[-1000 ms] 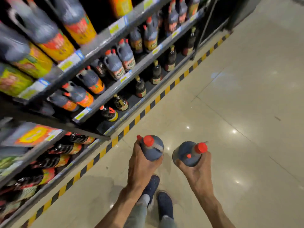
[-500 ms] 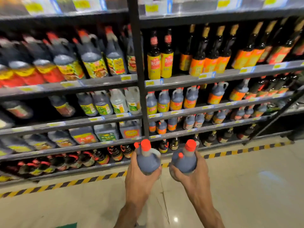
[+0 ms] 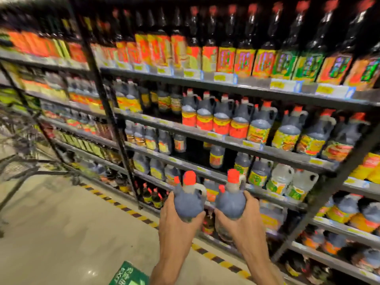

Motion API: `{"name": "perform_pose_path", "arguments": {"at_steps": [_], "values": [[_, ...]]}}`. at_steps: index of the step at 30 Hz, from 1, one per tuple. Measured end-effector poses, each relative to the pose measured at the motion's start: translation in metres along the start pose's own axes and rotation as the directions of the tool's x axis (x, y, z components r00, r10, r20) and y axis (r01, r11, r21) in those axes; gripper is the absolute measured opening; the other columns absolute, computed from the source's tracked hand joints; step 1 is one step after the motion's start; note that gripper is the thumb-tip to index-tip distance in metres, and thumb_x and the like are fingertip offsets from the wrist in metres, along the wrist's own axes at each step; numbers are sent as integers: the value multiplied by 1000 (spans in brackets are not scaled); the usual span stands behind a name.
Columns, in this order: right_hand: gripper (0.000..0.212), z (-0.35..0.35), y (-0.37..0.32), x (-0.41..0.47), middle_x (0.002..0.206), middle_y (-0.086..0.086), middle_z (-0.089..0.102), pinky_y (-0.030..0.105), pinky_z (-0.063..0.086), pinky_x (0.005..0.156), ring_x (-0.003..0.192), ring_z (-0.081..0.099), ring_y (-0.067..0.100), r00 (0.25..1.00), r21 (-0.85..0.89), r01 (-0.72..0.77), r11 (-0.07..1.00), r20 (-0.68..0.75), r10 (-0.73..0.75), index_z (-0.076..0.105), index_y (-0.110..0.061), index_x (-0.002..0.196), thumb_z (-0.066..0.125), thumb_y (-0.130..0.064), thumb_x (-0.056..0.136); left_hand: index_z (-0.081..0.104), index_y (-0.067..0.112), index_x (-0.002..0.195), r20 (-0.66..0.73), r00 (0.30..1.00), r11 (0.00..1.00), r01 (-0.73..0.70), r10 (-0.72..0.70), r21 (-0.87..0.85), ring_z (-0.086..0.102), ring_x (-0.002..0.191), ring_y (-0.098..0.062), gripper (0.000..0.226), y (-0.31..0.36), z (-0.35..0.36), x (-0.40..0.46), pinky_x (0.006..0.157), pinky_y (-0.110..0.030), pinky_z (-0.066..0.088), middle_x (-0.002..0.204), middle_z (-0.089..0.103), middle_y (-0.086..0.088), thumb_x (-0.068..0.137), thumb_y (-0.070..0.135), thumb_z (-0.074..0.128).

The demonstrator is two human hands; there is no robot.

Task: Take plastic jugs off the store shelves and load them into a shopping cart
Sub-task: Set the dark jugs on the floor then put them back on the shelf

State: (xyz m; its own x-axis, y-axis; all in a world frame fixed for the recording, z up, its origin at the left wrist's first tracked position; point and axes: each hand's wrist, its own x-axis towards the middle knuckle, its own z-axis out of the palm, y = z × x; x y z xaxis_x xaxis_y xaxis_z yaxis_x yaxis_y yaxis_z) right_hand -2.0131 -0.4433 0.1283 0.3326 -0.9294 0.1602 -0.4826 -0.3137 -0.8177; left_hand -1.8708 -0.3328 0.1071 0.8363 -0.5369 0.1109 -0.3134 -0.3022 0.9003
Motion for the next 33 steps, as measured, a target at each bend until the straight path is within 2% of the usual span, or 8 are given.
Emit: {"name": "perform_pose_path", "arguments": {"at_steps": [6,9,14,17,25,29,31,33], "values": [[106,116,-103,24,146,2,55,40,51,98,130,56,28,988,117,66,991,132,-82,35,-26,151,91,-54,66,29,41,154,-146,989,1000,-11,9,-12,53,131,-17,107,-37,-107,88,100,-43,55,146,48,11,64,69,80],[76,161,-147,39,130,-6,61,33,51,89,118,63,21,972,168,125,978,176,-155,43,-43,125,93,-48,67,36,48,147,-209,978,999,-18,10,-34,61,118,-13,100,-51,-146,129,94,-41,58,133,58,17,60,72,80],[60,226,-204,81,111,-4,56,30,47,78,98,60,15,953,182,190,965,200,-226,47,-40,106,94,-34,69,39,43,145,-292,956,997,7,-29,-77,61,118,-14,103,-70,-181,198,94,-43,58,131,58,16,56,75,79],[98,264,-227,114,138,0,53,36,50,94,124,56,20,952,117,178,977,232,-201,41,-27,142,89,-59,63,36,41,148,-309,950,997,19,-42,-78,58,122,-14,107,-74,-192,247,100,-42,56,137,54,15,57,75,80],[112,346,-267,223,137,-8,57,38,49,91,125,59,24,971,137,78,988,216,-106,33,-31,149,91,-62,58,34,49,146,-244,969,999,21,-30,-41,57,123,-14,104,-74,-197,399,97,-42,56,138,53,15,56,78,76],[90,370,-285,275,116,-18,57,35,50,87,106,61,15,973,150,53,987,213,-85,40,-37,132,90,-59,60,33,50,148,-166,986,999,35,-32,14,58,123,-16,106,-76,-185,473,96,-43,55,136,56,16,55,82,73],[72,376,-288,294,101,-24,54,29,48,77,88,58,3,977,133,30,991,206,-57,39,-41,111,92,-49,64,39,47,145,-103,994,1000,20,-21,-8,59,119,-15,98,-72,-178,503,94,-43,56,129,60,16,60,77,78],[69,382,-294,311,97,-24,55,24,45,71,84,57,-6,986,127,-11,992,169,-10,41,-40,103,94,-50,61,57,33,128,15,999,999,36,-35,-34,60,110,-15,63,-65,-171,534,96,-42,54,113,64,14,75,55,83]]}}
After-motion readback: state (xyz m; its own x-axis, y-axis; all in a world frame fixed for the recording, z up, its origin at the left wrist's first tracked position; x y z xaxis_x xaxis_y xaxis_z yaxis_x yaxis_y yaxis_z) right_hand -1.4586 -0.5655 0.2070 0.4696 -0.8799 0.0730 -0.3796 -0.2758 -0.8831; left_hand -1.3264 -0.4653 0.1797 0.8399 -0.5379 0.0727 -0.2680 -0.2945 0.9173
